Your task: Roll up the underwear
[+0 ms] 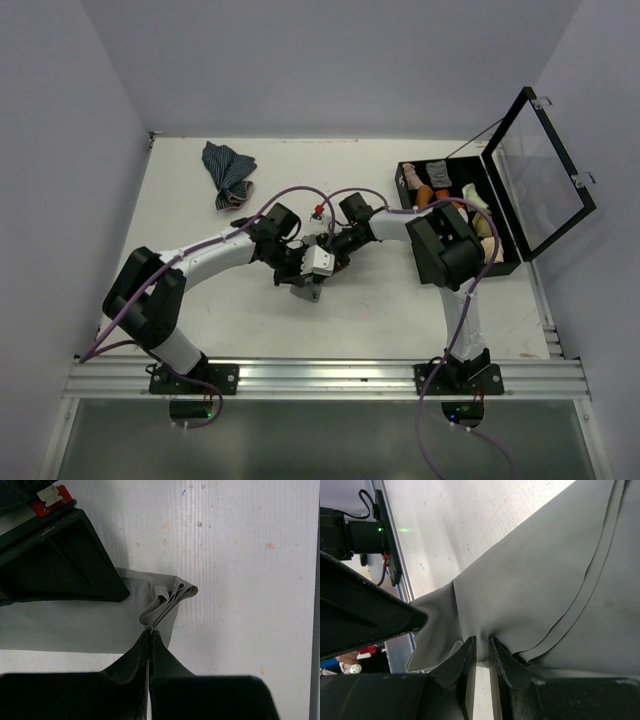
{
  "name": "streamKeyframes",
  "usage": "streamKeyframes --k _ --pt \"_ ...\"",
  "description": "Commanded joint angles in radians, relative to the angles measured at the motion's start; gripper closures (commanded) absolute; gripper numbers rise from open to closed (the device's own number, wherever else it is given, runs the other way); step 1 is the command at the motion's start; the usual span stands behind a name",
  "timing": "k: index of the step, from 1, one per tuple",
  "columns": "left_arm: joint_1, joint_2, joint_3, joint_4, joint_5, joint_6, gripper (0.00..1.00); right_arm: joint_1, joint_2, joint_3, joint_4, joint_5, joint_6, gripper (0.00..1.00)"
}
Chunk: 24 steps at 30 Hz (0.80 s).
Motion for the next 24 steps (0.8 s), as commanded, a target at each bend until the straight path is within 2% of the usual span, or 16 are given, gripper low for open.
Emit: streamKeyframes --k 1,10,20,24 --pt "0.004 -0.044 -0.014 -0.007 0.040 0.013 1.00 -0.002 -0.061 0.034 -0.006 0.028 0.018 0.79" --pt "0.001 -0.025 0.008 -0.004 0.043 0.019 1.00 0.004 -0.067 0.091 0.040 0.026 0.147 0.78" --pt "0.002 -0.001 0.046 -0.016 0.045 0.015 1.00 0.050 -0.024 0.039 -0.057 0.055 0.035 0.79" --pt "0.002 0.002 0.051 -0.028 0.048 0.018 1.00 0.050 -0.026 0.048 -0.190 0.095 -0.058 0.79"
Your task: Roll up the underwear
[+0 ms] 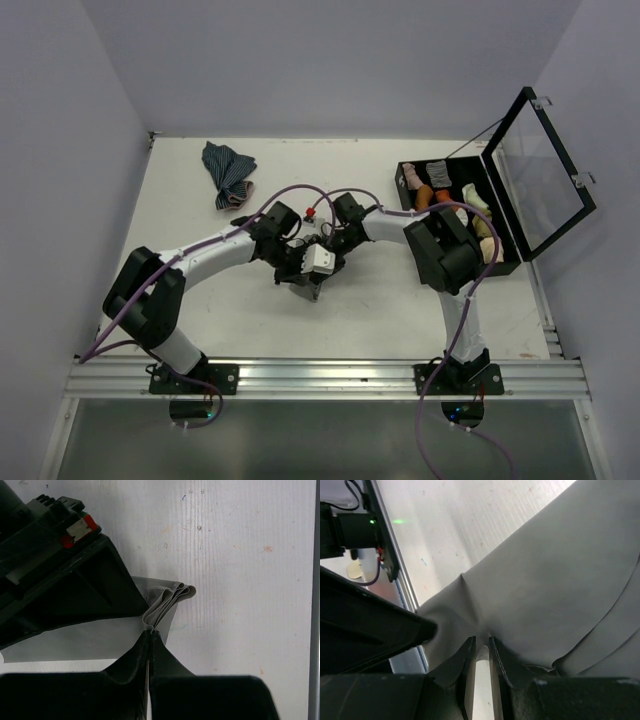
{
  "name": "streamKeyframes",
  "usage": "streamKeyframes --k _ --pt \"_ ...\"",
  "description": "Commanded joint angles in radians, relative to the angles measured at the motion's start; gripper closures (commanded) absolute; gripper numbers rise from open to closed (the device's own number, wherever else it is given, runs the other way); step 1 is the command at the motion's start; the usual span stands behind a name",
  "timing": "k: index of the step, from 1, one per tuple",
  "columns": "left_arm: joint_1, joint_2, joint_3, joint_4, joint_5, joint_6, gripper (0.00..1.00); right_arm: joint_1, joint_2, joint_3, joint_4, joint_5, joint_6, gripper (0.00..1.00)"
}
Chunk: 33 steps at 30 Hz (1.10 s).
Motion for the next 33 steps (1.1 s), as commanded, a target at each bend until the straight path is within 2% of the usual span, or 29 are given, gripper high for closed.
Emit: streamKeyframes --k 1,11,20,28,33 --pt "0.002 0.009 0.040 -0.015 0.041 0.016 1.00 -0.005 -0.018 0.002 -0.128 0.051 -0.130 0.79" --pt "0.002 0.029 0.060 0.034 0.022 -0.013 1.00 -0.004 -0.044 -0.036 -0.163 0.069 -0.207 0.80" --pt "0.001 0.139 0.115 0.095 0.007 -0.058 1.00 -0.004 -0.013 -0.042 -0.134 0.062 -0.227 0.80" --pt "-0.001 0.227 0.085 0.130 0.001 -0.096 1.00 -0.016 -0.047 -0.062 -0.100 0.055 -0.189 0.79" --pt "-0.002 0.265 0.085 0.123 -0.004 -0.136 1.00 -0.043 -0.119 -0.067 -0.105 0.063 -0.141 0.73"
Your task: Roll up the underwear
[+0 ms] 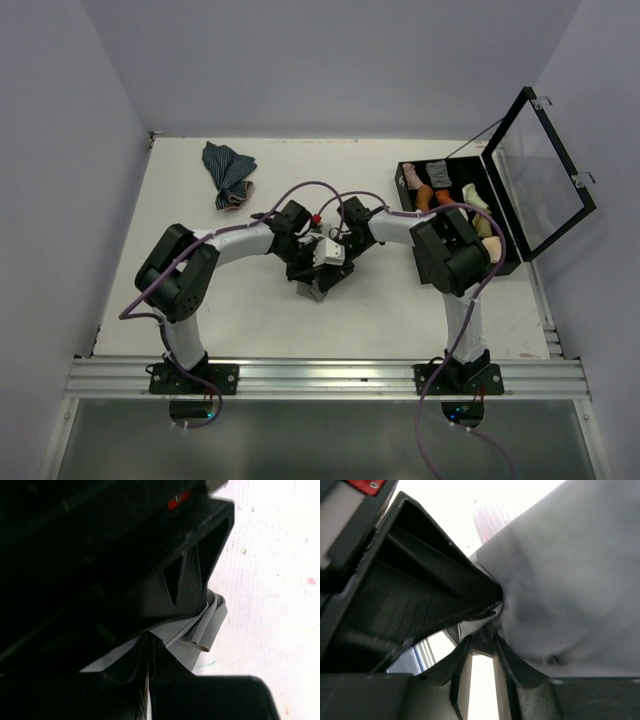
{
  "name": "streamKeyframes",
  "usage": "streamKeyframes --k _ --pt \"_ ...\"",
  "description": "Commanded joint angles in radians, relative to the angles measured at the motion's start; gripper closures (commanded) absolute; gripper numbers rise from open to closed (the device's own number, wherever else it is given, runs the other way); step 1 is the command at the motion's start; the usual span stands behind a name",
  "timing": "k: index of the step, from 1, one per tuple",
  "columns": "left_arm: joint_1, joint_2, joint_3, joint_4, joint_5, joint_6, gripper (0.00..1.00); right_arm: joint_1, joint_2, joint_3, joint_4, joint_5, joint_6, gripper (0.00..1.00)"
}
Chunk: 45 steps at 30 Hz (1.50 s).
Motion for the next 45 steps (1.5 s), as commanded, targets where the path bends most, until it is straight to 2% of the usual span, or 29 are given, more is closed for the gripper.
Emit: streamKeyframes --k 1,2,10,17,20,24,27,28,31,33,37,42,45 --pt "-0.001 0.049 0.005 0.019 -0.010 -0.041 1.00 -0.043 -0.096 -0.015 0.006 0.041 0.028 0.72" --pt "-0.001 0.057 0.006 0.015 -0.013 -0.046 1.00 -0.053 -0.111 -0.021 0.004 0.044 0.043 0.69" --pt "0.000 0.131 0.046 -0.008 0.001 -0.168 1.00 -0.191 -0.346 -0.165 0.101 0.075 0.105 0.69" --pt "0.002 0.233 0.088 -0.047 -0.010 -0.253 1.00 -0.199 -0.542 -0.257 0.095 0.112 -0.081 0.71" --pt "0.005 0.282 0.123 -0.086 -0.013 -0.273 1.00 -0.175 -0.621 -0.265 0.072 0.139 -0.191 0.71" --pt "0.006 0.347 0.169 -0.139 -0.007 -0.300 1.00 -0.051 -0.696 -0.257 0.027 0.245 -0.371 0.69" --pt "0.011 0.385 0.201 -0.168 -0.009 -0.311 0.99 0.053 -0.740 -0.287 0.068 0.322 -0.475 0.61" --pt "0.011 0.393 0.204 -0.171 -0.013 -0.316 0.99 0.078 -0.750 -0.300 0.087 0.340 -0.521 0.55" --pt "0.016 0.413 0.212 -0.180 -0.016 -0.317 0.97 0.160 -0.759 -0.366 0.178 0.386 -0.624 0.45" --pt "0.019 0.425 0.221 -0.188 -0.016 -0.317 0.96 0.201 -0.730 -0.407 0.227 0.397 -0.682 0.41" --pt "0.020 0.444 0.223 -0.196 -0.015 -0.314 0.95 0.236 -0.636 -0.453 0.305 0.419 -0.788 0.40" --pt "0.029 0.436 0.201 -0.191 -0.016 -0.314 0.95 0.243 -0.547 -0.479 0.470 0.503 -0.761 0.40" --pt "0.033 0.430 0.183 -0.185 -0.021 -0.313 0.94 0.247 -0.492 -0.415 0.393 0.502 -0.768 0.41"
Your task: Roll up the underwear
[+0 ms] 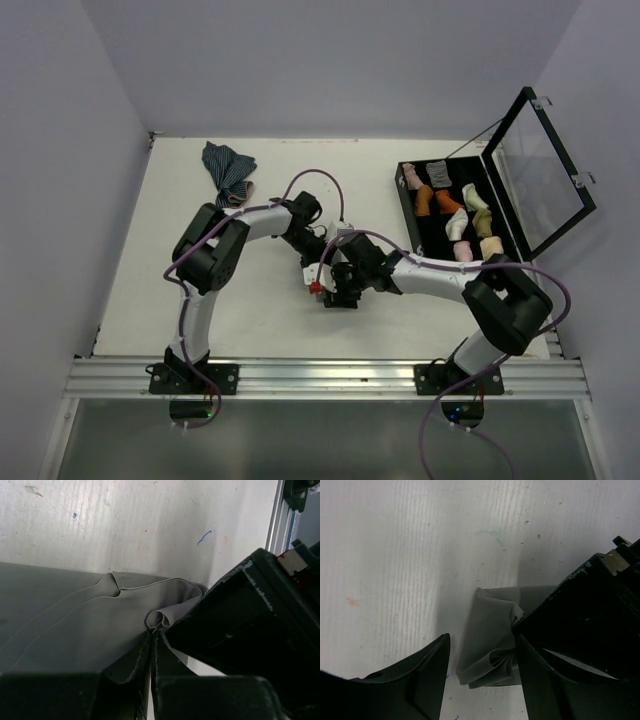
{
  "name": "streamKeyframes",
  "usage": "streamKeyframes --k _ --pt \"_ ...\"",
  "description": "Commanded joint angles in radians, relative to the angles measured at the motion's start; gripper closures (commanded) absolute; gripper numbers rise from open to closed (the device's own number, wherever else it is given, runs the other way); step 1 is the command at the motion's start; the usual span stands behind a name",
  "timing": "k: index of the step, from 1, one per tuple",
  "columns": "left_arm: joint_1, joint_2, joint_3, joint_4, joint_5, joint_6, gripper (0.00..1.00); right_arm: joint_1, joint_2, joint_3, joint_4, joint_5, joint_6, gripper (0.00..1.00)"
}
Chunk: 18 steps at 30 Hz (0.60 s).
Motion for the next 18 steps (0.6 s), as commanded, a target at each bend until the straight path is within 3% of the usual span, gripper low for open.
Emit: streamKeyframes --k 1,9,18 --pt "-0.003 0.116 -0.106 -0.022 -0.304 0.057 0.94 0.009 0.031 0.074 0.028 0.028 -0.049 0.42" --pt "0.027 0.107 -0.127 -0.023 -0.301 0.063 0.94 0.092 0.127 0.168 -0.177 0.048 -0.152 0.54" --pt "0.054 0.083 -0.158 -0.017 -0.301 0.063 0.95 0.139 0.193 0.232 -0.237 0.143 -0.069 0.49"
